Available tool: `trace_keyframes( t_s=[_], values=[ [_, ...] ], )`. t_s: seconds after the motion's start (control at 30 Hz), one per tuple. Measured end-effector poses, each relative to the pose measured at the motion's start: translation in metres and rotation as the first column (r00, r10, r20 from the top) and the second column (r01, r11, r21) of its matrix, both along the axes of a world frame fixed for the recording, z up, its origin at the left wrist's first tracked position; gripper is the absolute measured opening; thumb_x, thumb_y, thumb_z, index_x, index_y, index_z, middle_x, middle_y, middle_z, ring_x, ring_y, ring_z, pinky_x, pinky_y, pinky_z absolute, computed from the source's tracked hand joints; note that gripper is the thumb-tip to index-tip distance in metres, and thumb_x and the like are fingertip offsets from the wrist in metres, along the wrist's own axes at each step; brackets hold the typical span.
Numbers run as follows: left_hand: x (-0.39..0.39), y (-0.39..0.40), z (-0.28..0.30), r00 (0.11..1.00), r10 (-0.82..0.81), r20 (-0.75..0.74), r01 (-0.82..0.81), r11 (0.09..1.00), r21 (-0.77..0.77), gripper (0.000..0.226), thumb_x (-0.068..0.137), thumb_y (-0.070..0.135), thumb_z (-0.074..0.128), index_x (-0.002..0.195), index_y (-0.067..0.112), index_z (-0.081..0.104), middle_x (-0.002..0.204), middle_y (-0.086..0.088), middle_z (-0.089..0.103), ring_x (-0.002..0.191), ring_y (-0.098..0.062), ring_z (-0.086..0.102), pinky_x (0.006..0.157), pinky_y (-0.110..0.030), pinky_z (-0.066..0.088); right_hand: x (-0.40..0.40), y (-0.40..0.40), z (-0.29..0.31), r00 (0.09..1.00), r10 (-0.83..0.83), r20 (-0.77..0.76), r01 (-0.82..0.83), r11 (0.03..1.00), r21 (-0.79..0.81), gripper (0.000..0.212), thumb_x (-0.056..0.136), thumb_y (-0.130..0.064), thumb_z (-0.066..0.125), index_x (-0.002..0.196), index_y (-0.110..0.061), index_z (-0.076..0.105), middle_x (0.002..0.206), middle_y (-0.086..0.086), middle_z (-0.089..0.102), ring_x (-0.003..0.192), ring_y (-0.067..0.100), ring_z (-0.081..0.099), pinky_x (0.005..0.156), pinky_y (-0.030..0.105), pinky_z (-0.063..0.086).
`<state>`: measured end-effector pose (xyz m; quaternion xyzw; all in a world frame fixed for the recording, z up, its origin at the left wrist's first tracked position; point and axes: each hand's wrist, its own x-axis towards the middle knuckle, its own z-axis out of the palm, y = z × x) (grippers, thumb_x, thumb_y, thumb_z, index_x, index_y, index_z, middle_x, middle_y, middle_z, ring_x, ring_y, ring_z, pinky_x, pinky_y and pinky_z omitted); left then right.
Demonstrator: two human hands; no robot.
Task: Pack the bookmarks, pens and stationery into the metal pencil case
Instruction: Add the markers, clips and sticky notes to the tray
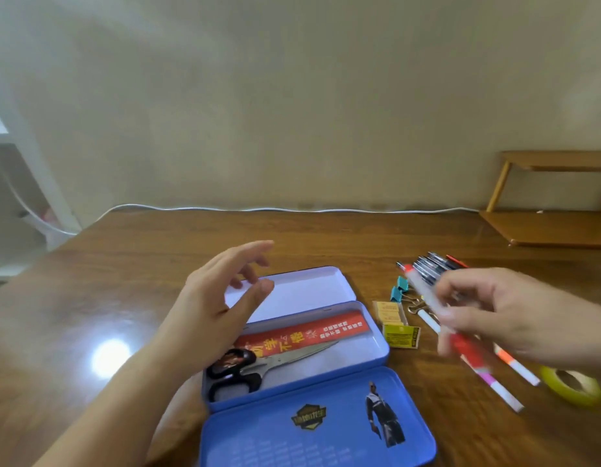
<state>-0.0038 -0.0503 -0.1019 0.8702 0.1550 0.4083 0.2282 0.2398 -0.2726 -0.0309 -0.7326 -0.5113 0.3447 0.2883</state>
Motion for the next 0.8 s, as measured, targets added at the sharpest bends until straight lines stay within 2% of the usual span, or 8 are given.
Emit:
trace_keyframes(
  t_s=[0.1, 0.17, 0.27, 0.37, 0.43, 0.6, 0.73, 0.8],
  values=[
    [0.002, -0.008, 0.003, 0.996, -0.074, -0.049, 0.073, 0.997, -0.023, 0.037, 0.096, 0.050, 0.050, 0.123, 0.029, 0.065, 0.111, 0.018, 0.067, 0.095, -0.012, 0.064, 0.079, -0.021, 0.047, -0.038, 0.048, 0.002, 0.931, 0.134, 0.339, -0.174, 0.980, 0.092, 0.014, 0.088, -0.044, 0.062, 0.081, -0.032, 0.063, 0.064, -0.004, 0.065, 0.051, 0.004, 0.051, 0.049, 0.018, 0.040],
    [0.001, -0.009, 0.004, 0.989, -0.081, -0.126, 0.076, 0.996, -0.048, 0.033, 0.094, 0.050, 0.053, 0.110, 0.030, 0.073, 0.102, 0.020, 0.071, 0.092, -0.005, 0.066, 0.076, -0.016, 0.046, -0.053, 0.076, 0.002, 0.915, 0.096, 0.393, -0.198, 0.953, 0.228, 0.012, 0.084, -0.040, 0.069, 0.081, -0.028, 0.069, 0.062, -0.005, 0.062, 0.052, 0.002, 0.052, 0.048, 0.015, 0.041],
    [-0.002, -0.006, 0.006, 0.990, -0.019, -0.138, 0.005, 0.995, -0.096, 0.015, 0.089, 0.037, 0.065, 0.091, 0.029, 0.078, 0.078, 0.020, 0.072, 0.073, -0.003, 0.062, 0.068, -0.012, 0.043, -0.065, 0.103, -0.004, 1.000, 0.006, 0.000, -0.005, 0.903, 0.430, 0.012, 0.078, -0.022, 0.080, 0.081, -0.017, 0.069, 0.057, 0.004, 0.064, 0.049, 0.008, 0.057, 0.047, 0.020, 0.046],
    [-0.001, -0.008, 0.009, 0.999, 0.008, -0.053, -0.021, 0.966, -0.258, 0.007, 0.085, 0.024, 0.076, 0.081, 0.030, 0.078, 0.072, 0.015, 0.072, 0.070, -0.015, 0.061, 0.069, -0.029, 0.051, -0.075, 0.117, -0.019, 0.908, 0.011, -0.418, 0.225, 0.831, 0.510, 0.018, 0.077, -0.008, 0.078, 0.089, -0.006, 0.064, 0.064, 0.011, 0.066, 0.054, 0.021, 0.060, 0.051, 0.030, 0.047],
    [0.001, -0.011, 0.008, 1.000, 0.008, -0.018, -0.013, 0.958, -0.286, 0.011, 0.083, 0.021, 0.077, 0.080, 0.031, 0.077, 0.070, 0.014, 0.073, 0.070, -0.016, 0.062, 0.069, -0.028, 0.052, -0.082, 0.122, -0.030, 0.878, 0.020, -0.477, 0.244, 0.840, 0.484, 0.012, 0.080, -0.012, 0.074, 0.090, -0.006, 0.069, 0.071, 0.008, 0.069, 0.062, 0.018, 0.062, 0.057, 0.031, 0.049],
    [-0.002, -0.006, 0.004, 0.994, 0.017, -0.105, -0.036, 0.982, -0.183, 0.011, 0.084, 0.026, 0.077, 0.077, 0.035, 0.077, 0.074, 0.026, 0.072, 0.072, 0.004, 0.062, 0.071, -0.007, 0.041, -0.079, 0.119, -0.038, 0.971, 0.114, -0.211, -0.007, 0.893, 0.451, 0.018, 0.092, -0.019, 0.059, 0.102, -0.016, 0.074, 0.086, -0.008, 0.075, 0.080, 0.004, 0.067, 0.070, 0.020, 0.054],
    [-0.009, 0.005, 0.006, 1.000, 0.000, -0.030, -0.005, 0.987, -0.162, 0.014, 0.084, 0.030, 0.062, 0.093, 0.027, 0.072, 0.079, 0.015, 0.069, 0.075, -0.008, 0.061, 0.071, -0.018, 0.042, -0.071, 0.115, -0.030, 0.983, 0.181, 0.038, -0.182, 0.914, 0.363, 0.026, 0.096, -0.018, 0.057, 0.112, -0.038, 0.065, 0.088, -0.007, 0.071, 0.084, 0.004, 0.065, 0.081, 0.023, 0.052],
    [-0.012, 0.008, 0.006, 0.995, -0.101, 0.017, 0.102, 0.968, -0.230, 0.027, 0.084, 0.030, 0.062, 0.109, 0.022, 0.067, 0.087, 0.012, 0.067, 0.078, -0.011, 0.060, 0.072, -0.025, 0.046, -0.074, 0.116, -0.035, 0.967, 0.171, 0.190, -0.225, 0.923, 0.313, 0.038, 0.093, -0.020, 0.061, 0.122, -0.044, 0.053, 0.083, -0.012, 0.069, 0.080, 0.000, 0.062, 0.073, 0.018, 0.046]
  ],
)
